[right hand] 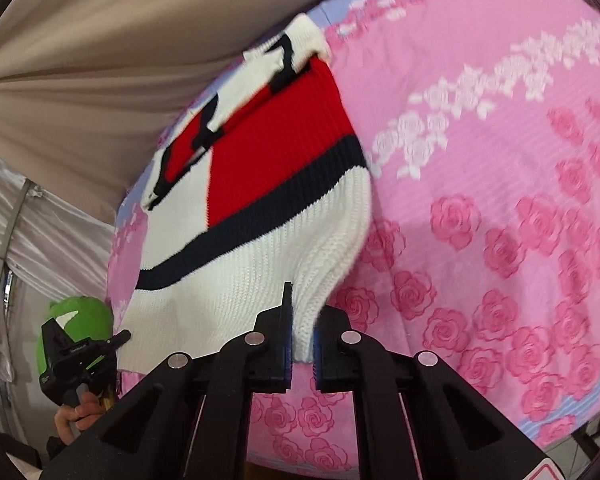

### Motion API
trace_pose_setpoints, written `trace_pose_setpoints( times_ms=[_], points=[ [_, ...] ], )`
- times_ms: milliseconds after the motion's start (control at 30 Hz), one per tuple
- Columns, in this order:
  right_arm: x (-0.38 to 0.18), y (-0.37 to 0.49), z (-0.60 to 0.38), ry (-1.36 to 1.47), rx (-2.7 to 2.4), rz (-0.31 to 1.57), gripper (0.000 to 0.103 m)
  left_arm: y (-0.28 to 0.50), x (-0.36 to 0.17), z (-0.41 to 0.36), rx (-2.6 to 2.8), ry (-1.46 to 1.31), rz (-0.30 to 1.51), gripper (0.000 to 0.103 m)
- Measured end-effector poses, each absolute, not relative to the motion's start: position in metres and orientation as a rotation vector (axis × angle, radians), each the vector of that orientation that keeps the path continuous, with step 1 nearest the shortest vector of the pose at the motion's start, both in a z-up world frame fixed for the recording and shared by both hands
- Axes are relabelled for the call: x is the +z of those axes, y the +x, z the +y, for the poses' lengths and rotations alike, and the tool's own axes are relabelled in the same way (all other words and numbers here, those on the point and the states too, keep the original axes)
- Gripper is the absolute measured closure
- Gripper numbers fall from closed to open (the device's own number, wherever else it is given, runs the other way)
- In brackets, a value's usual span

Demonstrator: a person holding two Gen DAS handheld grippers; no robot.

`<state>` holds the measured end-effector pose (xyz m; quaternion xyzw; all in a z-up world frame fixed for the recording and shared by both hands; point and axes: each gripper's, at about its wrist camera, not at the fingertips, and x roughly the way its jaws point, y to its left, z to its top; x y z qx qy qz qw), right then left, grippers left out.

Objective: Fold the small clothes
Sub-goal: 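Grasp the sweater side edge with the right gripper while the left gripper grasps it too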

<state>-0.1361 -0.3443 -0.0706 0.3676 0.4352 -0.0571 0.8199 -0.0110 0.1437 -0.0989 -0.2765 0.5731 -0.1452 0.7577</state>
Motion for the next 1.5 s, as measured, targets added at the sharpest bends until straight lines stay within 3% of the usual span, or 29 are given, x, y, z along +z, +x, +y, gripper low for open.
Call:
trace_pose_setpoints(
  times_ms=[233, 533, 633, 800, 1000, 1133, 1200, 1267, 1367, 1500],
  points=[
    [-0.048, -0.179, -0.339, 0.664, -0.103, 1.022, 0.097, -0.054, -0.090, 0.166, -0.378, -0.535, 1.354, 0.100],
    [-0.050, -0.258, -0.305, 0.546, 0.037, 1.354, 0.097, -0.127, -0.074, 0.181, -0.436, -0.516, 1.548, 0.100],
    [-0.017, -0.244, -0.314, 0.586, 0.050, 1.262, 0.097, -0.097, -0.031, 0.177, -0.474, -0.531, 1.412, 0.100],
    [0.026, -0.151, -0.383, 0.712, 0.016, 0.866, 0.097, 0.007, 0.015, 0.149, -0.548, -0.473, 1.086, 0.103],
    [-0.039, -0.037, -0.428, 0.847, -0.073, 0.793, 0.096, 0.134, -0.021, 0.113, -0.414, -0.436, 1.011, 0.103],
    [-0.073, -0.003, -0.428, 0.872, -0.142, 0.838, 0.094, 0.150, -0.040, 0.093, -0.477, -0.488, 1.073, 0.103],
    [-0.071, -0.002, -0.422, 0.853, -0.134, 0.825, 0.094, 0.130, -0.040, 0.076, -0.577, -0.405, 1.088, 0.095],
    [-0.071, -0.005, -0.415, 0.832, -0.122, 0.831, 0.094, 0.113, -0.052, 0.052, -0.629, -0.297, 1.149, 0.063],
    [-0.069, -0.013, -0.407, 0.808, -0.121, 0.829, 0.094, 0.100, -0.085, 0.020, -0.629, -0.216, 1.236, 0.061],
    [-0.065, -0.027, -0.404, 0.827, -0.119, 0.819, 0.094, 0.111, -0.127, 0.008, -0.539, -0.323, 1.328, 0.061]
  ],
)
